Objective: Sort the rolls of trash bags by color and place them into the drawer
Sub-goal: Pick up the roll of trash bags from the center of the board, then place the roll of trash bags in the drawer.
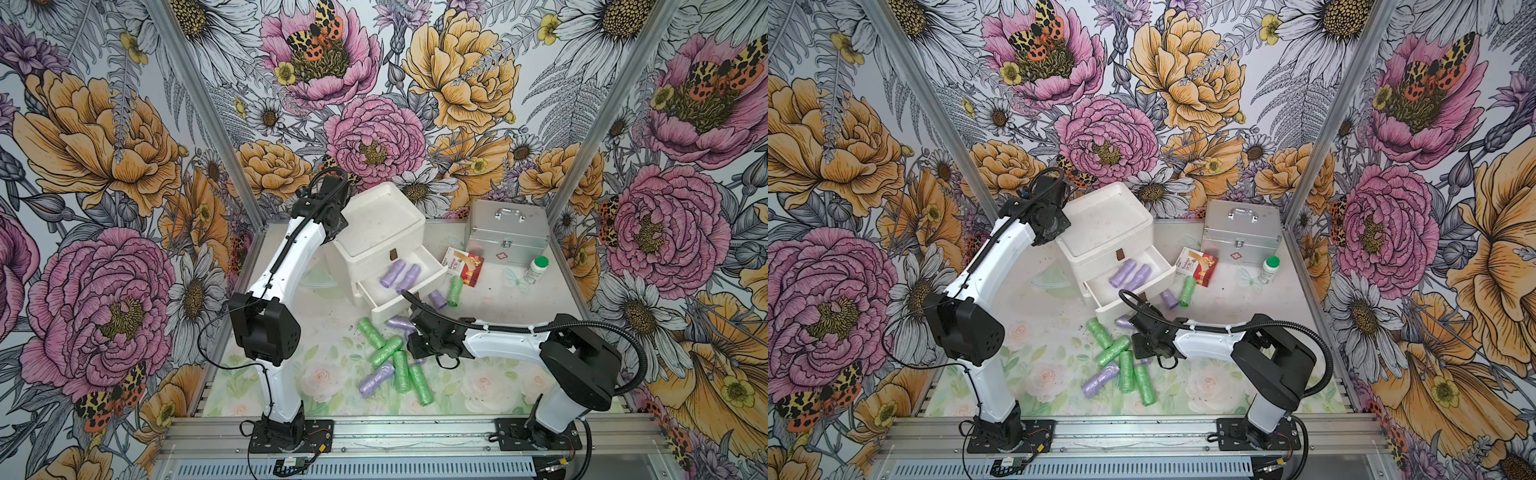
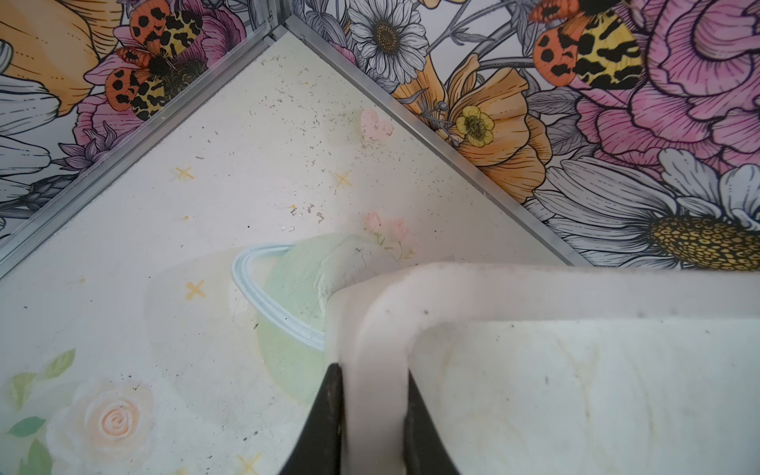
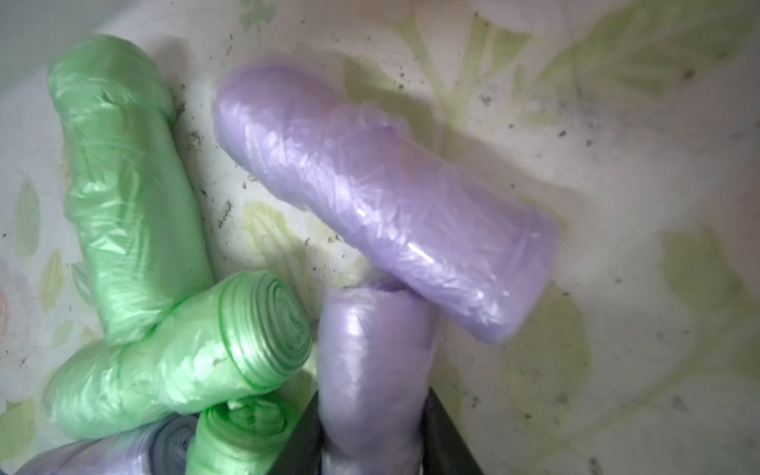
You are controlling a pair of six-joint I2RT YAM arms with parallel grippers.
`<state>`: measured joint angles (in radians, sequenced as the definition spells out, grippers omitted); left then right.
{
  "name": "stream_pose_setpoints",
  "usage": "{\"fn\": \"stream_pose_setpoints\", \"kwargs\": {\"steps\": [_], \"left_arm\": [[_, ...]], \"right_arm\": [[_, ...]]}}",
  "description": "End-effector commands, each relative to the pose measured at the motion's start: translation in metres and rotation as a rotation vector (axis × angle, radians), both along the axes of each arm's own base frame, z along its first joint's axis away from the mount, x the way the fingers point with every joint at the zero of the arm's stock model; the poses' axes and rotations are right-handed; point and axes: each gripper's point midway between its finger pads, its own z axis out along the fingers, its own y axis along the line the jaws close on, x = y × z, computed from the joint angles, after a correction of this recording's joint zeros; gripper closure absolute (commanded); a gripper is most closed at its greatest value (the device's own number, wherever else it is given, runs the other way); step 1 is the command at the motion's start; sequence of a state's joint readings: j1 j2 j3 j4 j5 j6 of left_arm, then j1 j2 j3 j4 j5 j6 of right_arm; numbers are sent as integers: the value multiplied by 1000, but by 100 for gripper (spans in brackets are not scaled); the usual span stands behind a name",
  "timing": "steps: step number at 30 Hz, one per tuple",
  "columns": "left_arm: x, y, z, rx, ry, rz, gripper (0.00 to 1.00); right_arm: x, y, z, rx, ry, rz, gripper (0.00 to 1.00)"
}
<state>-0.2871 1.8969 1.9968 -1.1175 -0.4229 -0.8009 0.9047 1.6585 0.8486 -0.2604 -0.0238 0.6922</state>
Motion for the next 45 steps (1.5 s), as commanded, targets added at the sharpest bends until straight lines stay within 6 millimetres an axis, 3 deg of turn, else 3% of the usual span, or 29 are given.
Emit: {"fn": "stream_pose_setpoints", "kwargs": {"steps": [1, 6, 12, 16, 23, 29, 37, 45], "left_arm": [[-27, -68, -95, -278, 308, -65, 100], [-27, -68, -95, -278, 307, -67, 100], [-27, -69, -95, -281, 308, -73, 100], [-25, -71, -95, -287, 309, -77, 100], [-23, -77, -92, -297, 304, -97, 100], [-24, -79, -87, -315, 298, -103, 100], [-25, -79, -82, -314, 282, -91, 100], [-23, -80, -81, -319, 277, -94, 100]], "right_arm": [[0, 2, 1, -5, -9, 7, 70], [-7, 2, 27, 81, -16, -2, 77], [-12, -13, 85, 190, -43, -45, 78], [-4, -24, 131, 321, -71, -111, 78], [39, -23, 194, 472, -112, -224, 78], [87, -22, 230, 522, -161, -358, 78], [133, -26, 223, 551, -174, -609, 78], [153, -13, 205, 587, -137, -689, 78]]}}
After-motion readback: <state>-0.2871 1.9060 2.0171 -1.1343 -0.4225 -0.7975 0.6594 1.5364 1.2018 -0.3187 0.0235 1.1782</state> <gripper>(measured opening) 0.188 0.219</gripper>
